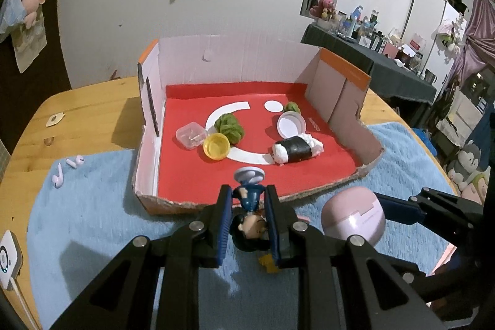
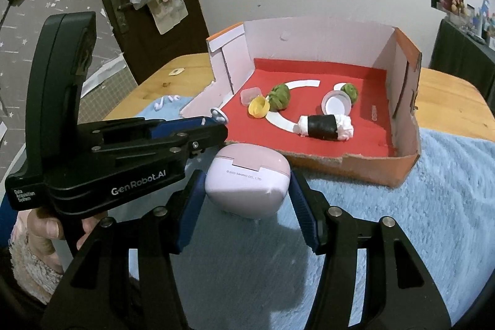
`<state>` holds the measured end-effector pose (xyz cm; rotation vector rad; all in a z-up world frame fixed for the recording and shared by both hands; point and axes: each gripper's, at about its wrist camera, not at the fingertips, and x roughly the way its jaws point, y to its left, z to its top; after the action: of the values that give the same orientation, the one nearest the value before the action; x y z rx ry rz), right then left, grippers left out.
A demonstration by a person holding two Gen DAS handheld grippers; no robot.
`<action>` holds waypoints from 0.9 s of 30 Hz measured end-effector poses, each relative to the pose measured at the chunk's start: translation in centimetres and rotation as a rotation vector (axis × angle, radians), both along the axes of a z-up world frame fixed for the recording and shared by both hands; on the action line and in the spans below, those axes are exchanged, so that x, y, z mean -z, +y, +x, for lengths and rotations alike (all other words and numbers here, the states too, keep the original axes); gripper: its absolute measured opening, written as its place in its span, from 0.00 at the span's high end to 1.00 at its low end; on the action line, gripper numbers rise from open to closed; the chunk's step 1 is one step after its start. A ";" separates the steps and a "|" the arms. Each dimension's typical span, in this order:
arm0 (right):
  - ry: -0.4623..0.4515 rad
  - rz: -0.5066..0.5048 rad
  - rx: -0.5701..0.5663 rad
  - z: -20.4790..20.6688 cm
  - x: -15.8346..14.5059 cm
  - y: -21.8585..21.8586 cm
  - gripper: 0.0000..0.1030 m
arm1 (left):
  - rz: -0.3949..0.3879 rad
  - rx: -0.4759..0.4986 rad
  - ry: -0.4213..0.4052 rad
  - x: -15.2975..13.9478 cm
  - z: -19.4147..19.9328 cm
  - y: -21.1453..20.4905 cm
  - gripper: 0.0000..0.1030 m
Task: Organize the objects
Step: 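Carry the figurine doll and pink case over the red box with both grippers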
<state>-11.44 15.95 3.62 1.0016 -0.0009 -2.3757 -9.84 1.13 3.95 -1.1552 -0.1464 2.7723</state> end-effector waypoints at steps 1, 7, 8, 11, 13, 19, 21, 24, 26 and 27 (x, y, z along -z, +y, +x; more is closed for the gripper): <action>-0.001 -0.002 0.000 -0.2 -0.1 0.0 0.48 | 0.000 0.000 0.001 -0.1 -0.2 0.0 0.79; 0.007 0.000 -0.005 -1.4 -0.8 -0.1 0.48 | 0.004 0.003 0.001 -0.4 -1.2 -0.1 0.79; 0.008 0.000 -0.006 -1.6 -0.9 -0.2 0.48 | 0.004 0.003 0.000 -0.5 -1.4 -0.1 0.79; 0.008 -0.001 -0.008 -2.3 -1.1 -0.2 0.48 | 0.005 0.004 -0.004 -0.5 -2.1 -0.2 0.79; 0.006 -0.001 -0.007 -2.9 -1.2 -0.3 0.48 | 0.003 0.004 -0.010 -0.5 -2.7 -0.3 0.79; -0.022 -0.001 -0.003 -4.8 -0.8 -0.1 0.48 | -0.007 0.006 -0.032 -0.1 -4.2 -0.4 0.79; -0.042 -0.004 0.000 -5.6 -0.6 0.1 0.48 | -0.010 0.008 -0.042 0.1 -4.8 -0.4 0.79; -0.075 -0.008 -0.003 -6.7 -0.1 0.2 0.48 | -0.011 0.008 -0.056 0.5 -5.3 -0.4 0.79; -0.091 -0.004 -0.005 -7.2 0.2 0.1 0.48 | -0.010 0.010 -0.069 0.8 -5.8 -0.5 0.79; -0.102 -0.002 -0.006 -7.6 0.4 0.1 0.48 | -0.011 0.010 -0.073 1.0 -5.8 -0.5 0.79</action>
<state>-19.00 16.05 3.18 1.1195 -0.0379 -2.3158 -15.69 0.61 2.99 -1.2576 -0.1322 2.7270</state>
